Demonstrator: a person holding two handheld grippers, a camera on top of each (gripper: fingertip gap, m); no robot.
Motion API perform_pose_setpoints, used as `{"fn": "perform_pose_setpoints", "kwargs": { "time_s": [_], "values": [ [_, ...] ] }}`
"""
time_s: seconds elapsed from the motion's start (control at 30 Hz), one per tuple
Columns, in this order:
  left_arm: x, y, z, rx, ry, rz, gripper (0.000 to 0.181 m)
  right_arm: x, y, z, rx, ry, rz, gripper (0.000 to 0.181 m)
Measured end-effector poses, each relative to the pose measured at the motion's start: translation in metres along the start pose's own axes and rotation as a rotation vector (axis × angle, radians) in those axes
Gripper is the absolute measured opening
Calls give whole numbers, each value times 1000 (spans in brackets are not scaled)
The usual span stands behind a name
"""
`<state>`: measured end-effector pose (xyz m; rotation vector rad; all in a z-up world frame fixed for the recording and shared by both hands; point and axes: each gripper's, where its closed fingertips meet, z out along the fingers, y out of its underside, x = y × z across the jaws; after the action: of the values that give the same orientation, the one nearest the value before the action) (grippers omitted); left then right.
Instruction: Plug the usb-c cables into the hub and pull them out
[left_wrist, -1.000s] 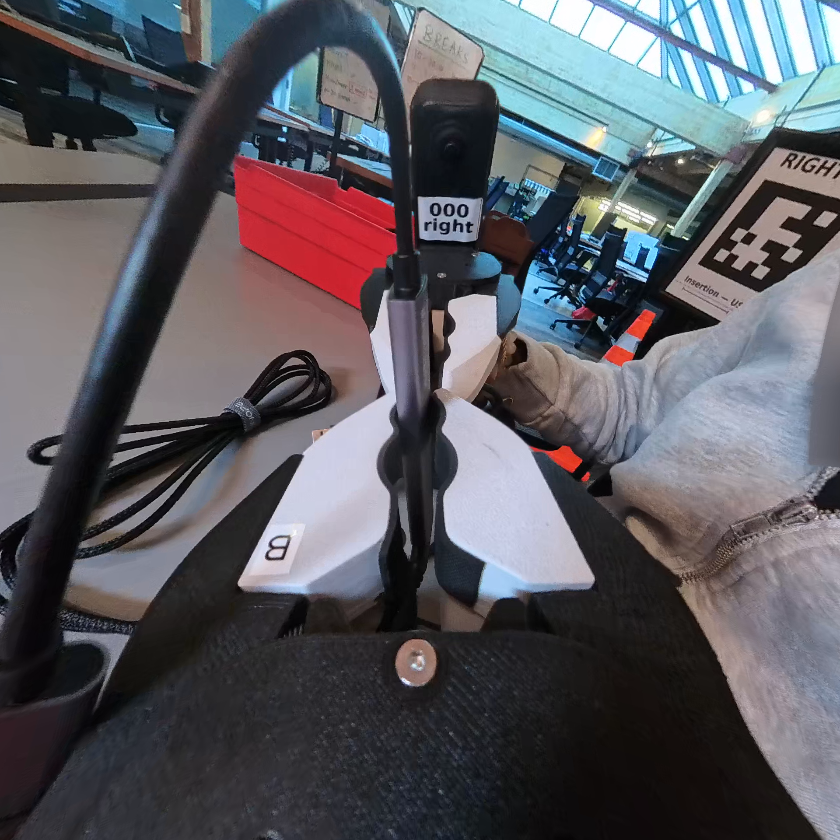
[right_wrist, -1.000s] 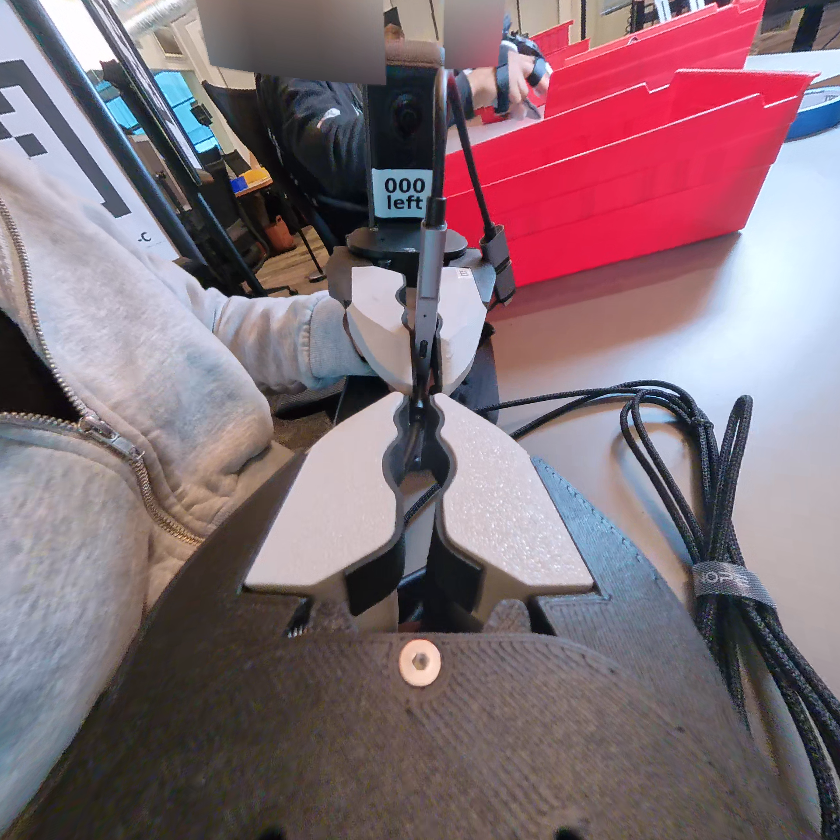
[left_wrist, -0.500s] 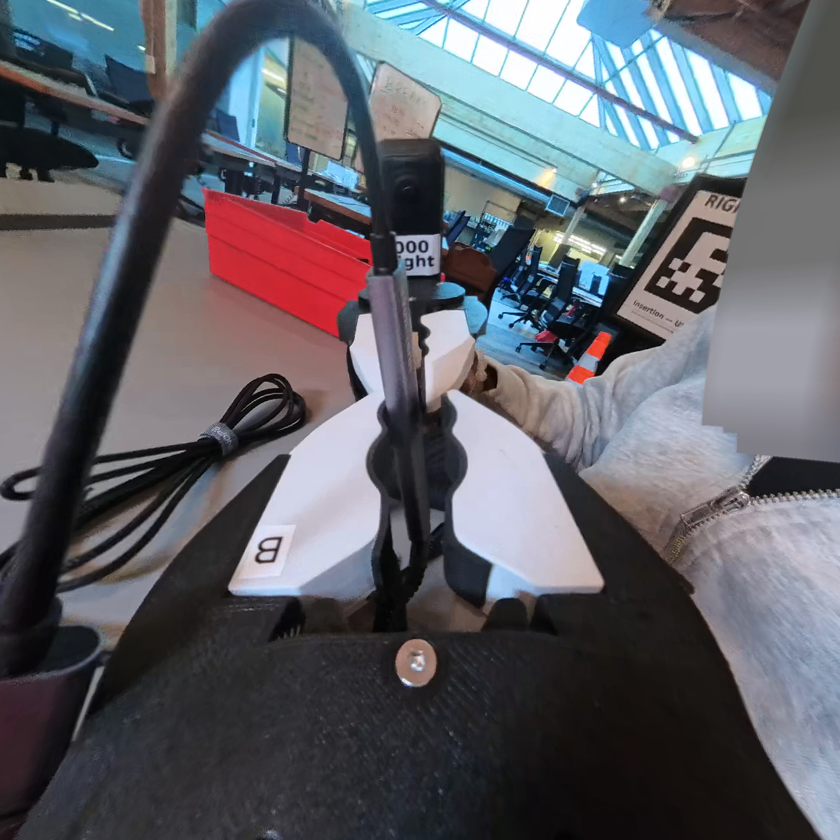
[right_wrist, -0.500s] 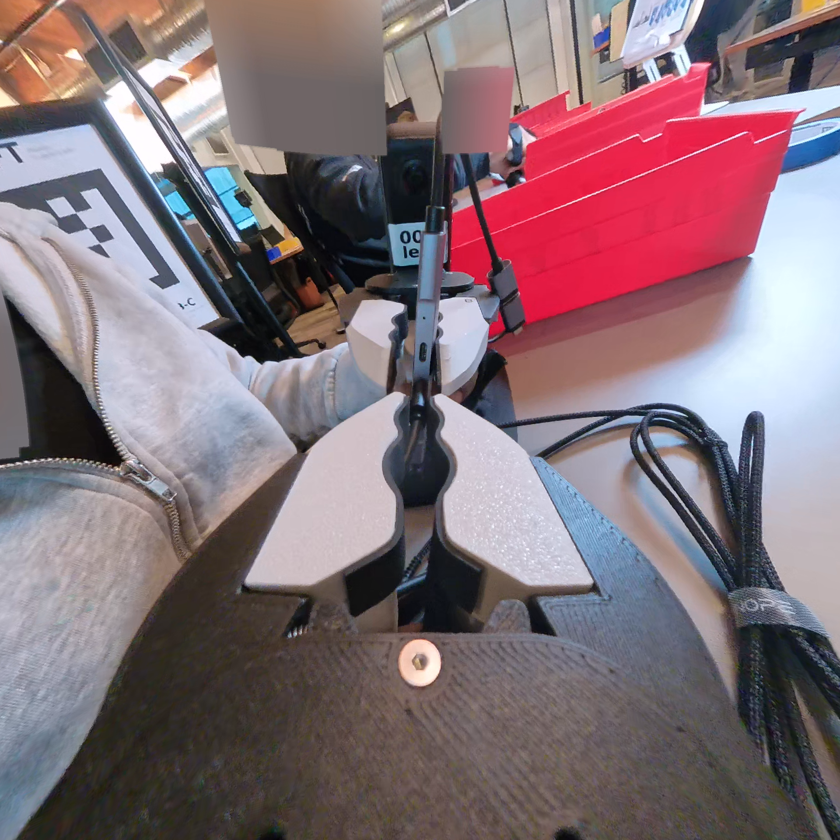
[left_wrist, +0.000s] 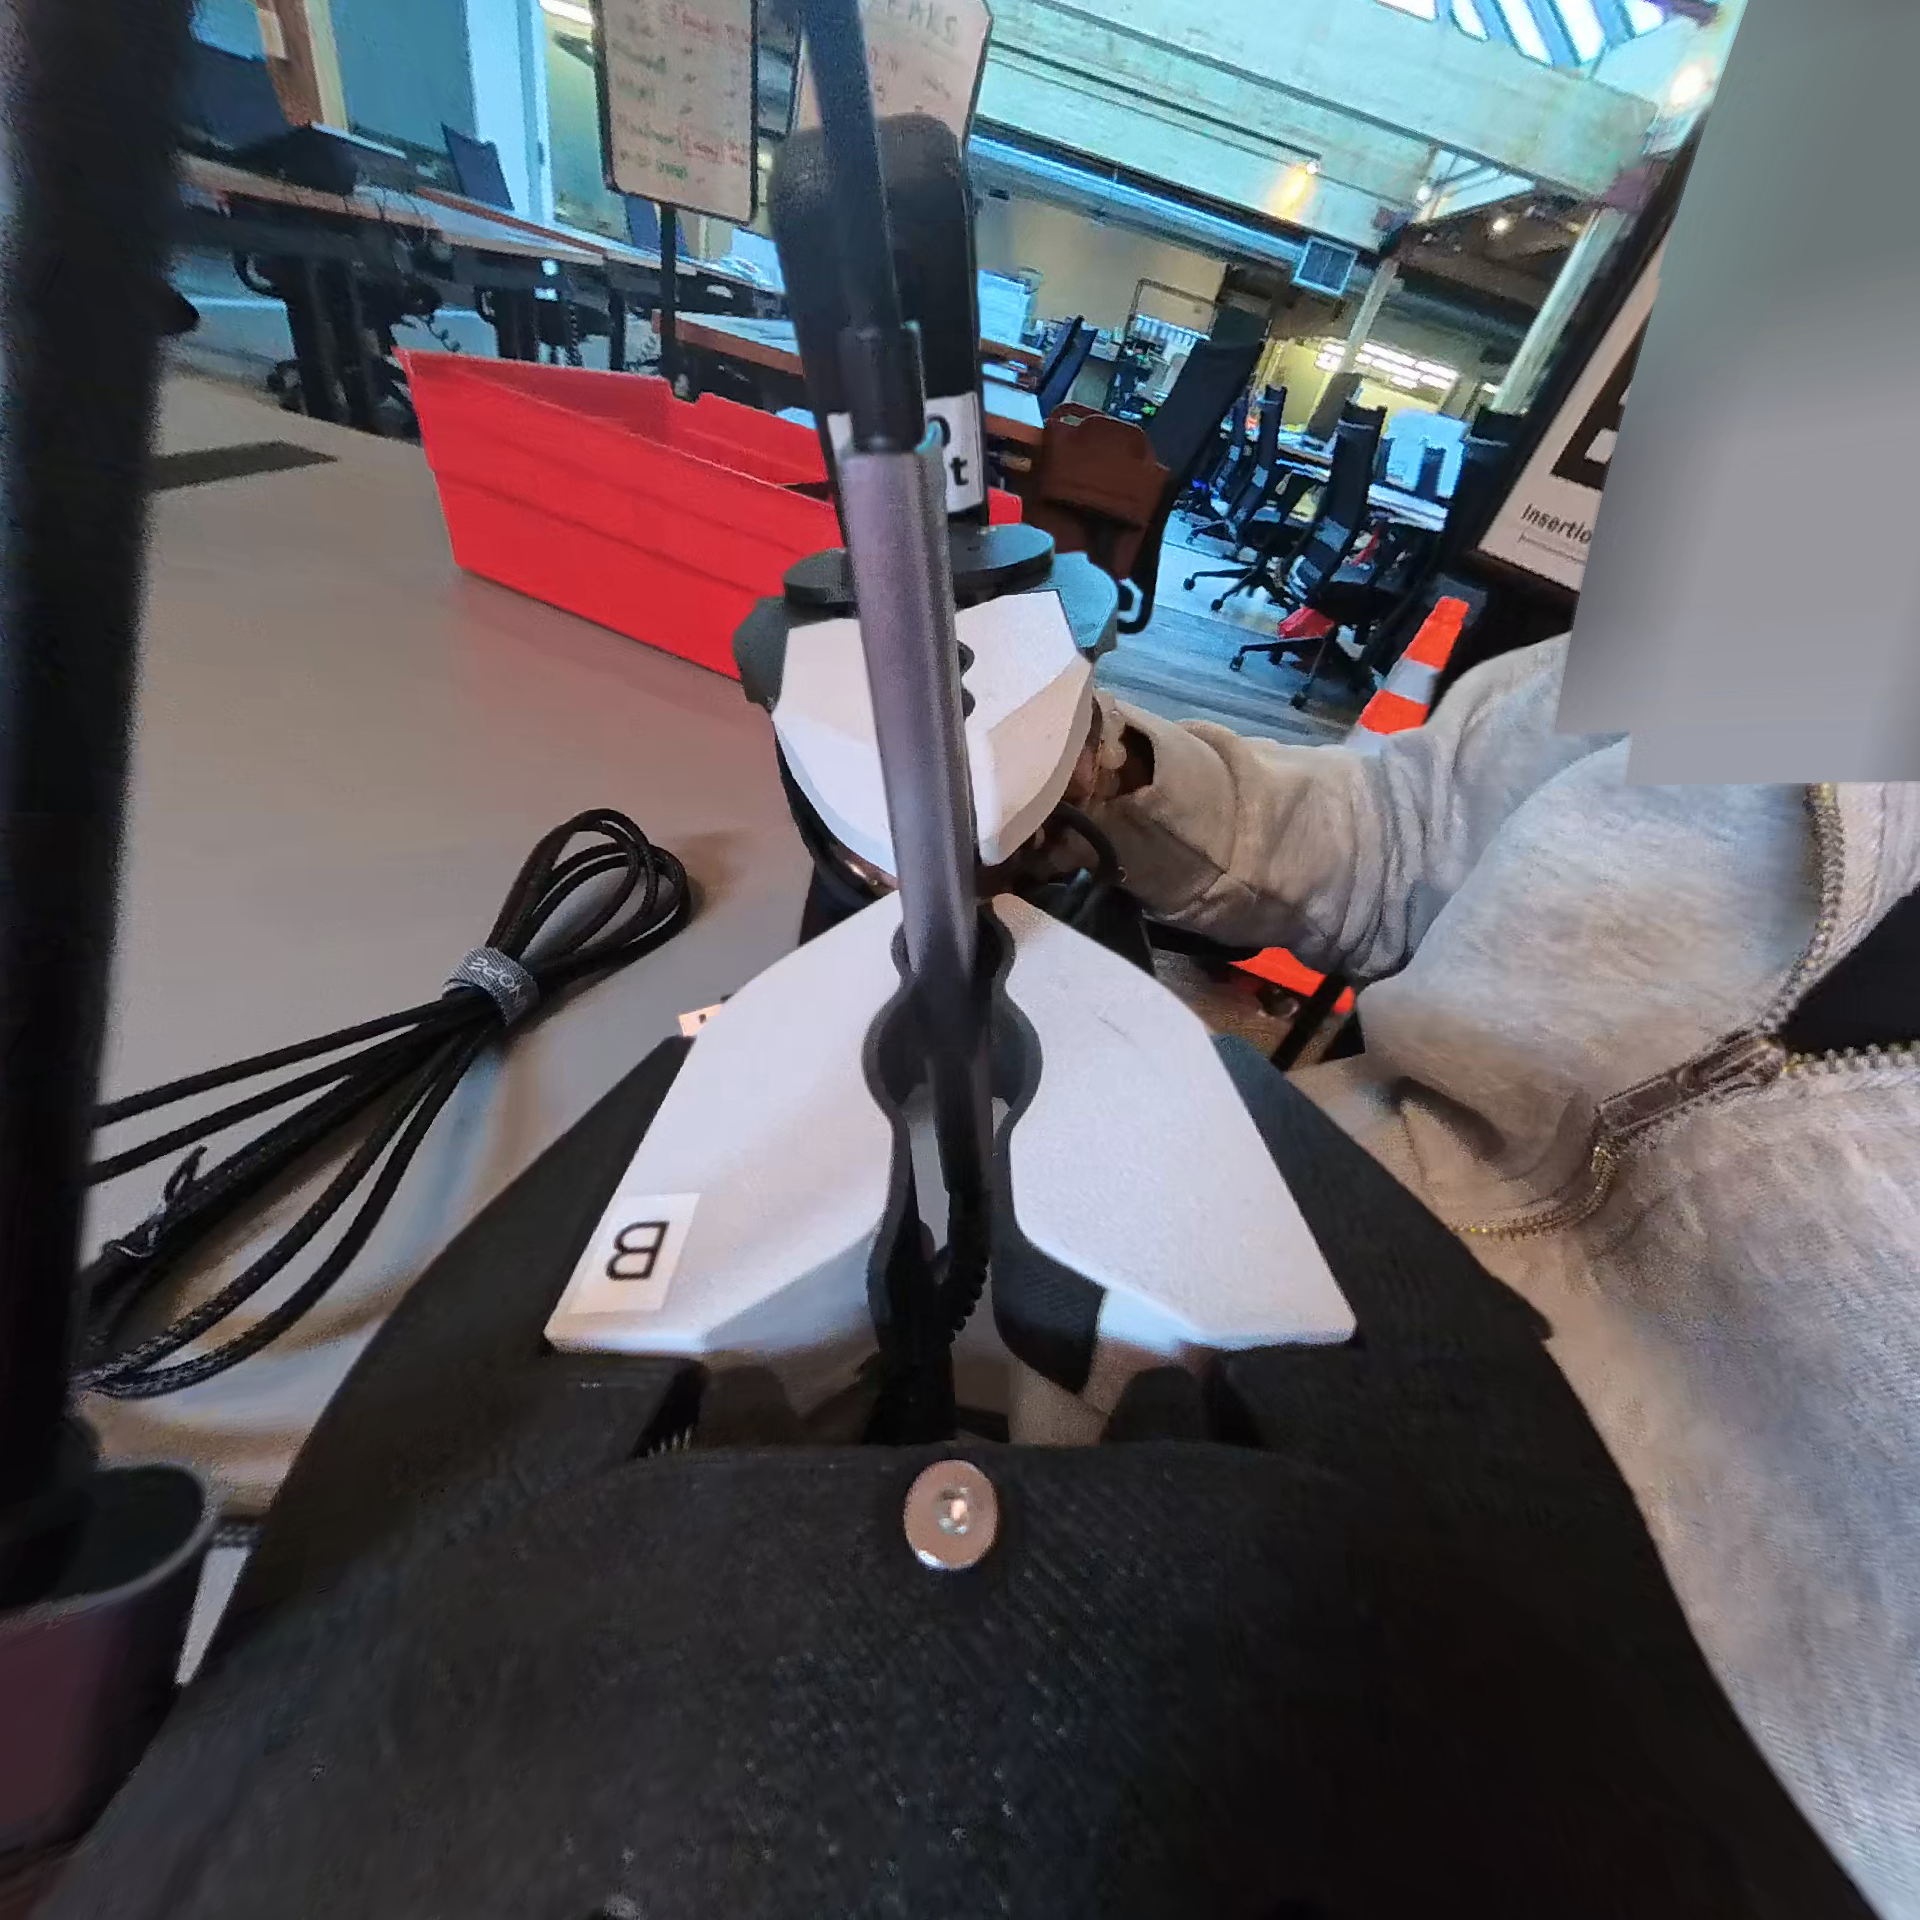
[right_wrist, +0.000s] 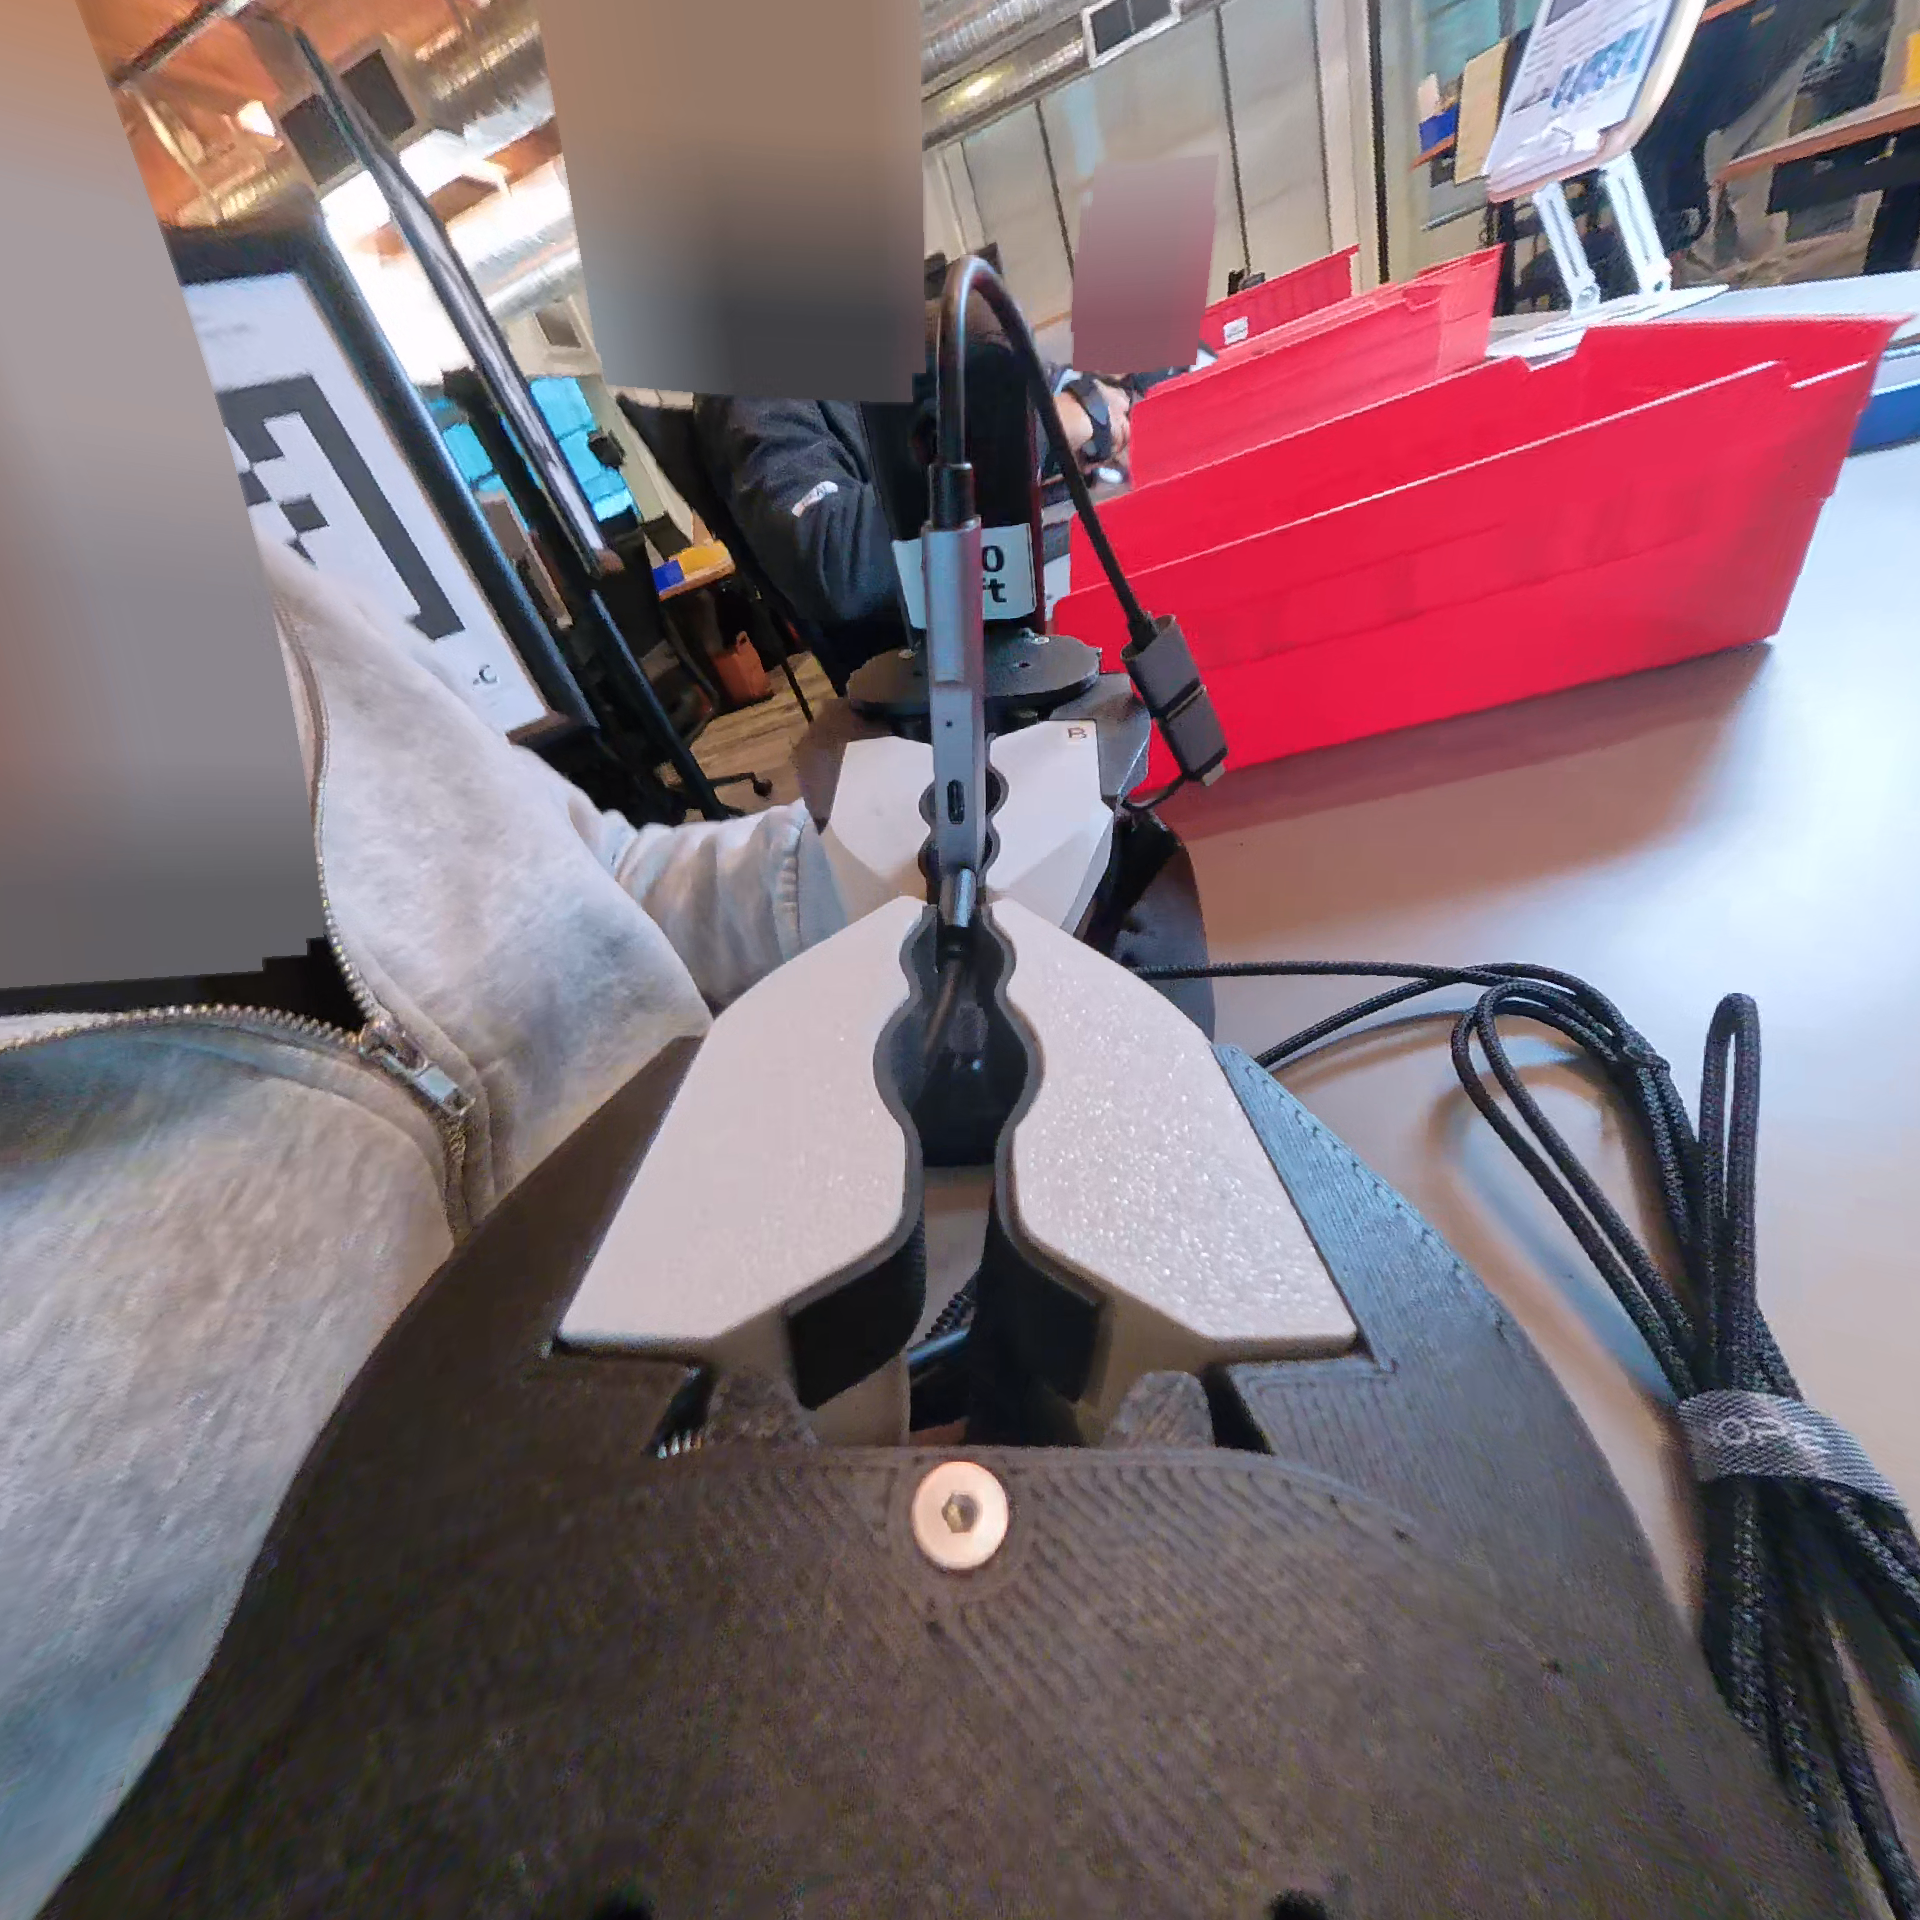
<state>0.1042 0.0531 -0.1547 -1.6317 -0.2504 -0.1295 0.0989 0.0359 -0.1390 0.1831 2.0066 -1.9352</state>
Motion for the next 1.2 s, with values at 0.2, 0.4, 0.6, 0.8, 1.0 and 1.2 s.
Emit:
{"fn": "perform_pose_setpoints", "kwargs": {
  "time_s": [0.2, 0.4, 0.6, 0.8, 1.0, 1.2],
  "values": [
    [-2, -1, -2, 17, -1, -29, 7, 2, 5, -7, -67, 35, -50, 2],
    [-26, -34, -56, 317, -62, -180, 7, 0, -42, -77, 193, 113, -44, 0],
    [-26, -15, -25, 138, -110, -159, 7, 10, -40, -19, -73, 437, -535, 0],
    [-33, -14, -28, 145, -99, -260, 7, 24, 1, 5, -510, 641, -1159, 55],
    [-33, -6, -22, 81, -117, -260, 7, 39, -5, 15, -570, 697, -1318, 35],
    [-31, -1, -18, 41, -91, -286, 7, 49, 8, 17, -689, 718, -1416, 13]
  ]
}}
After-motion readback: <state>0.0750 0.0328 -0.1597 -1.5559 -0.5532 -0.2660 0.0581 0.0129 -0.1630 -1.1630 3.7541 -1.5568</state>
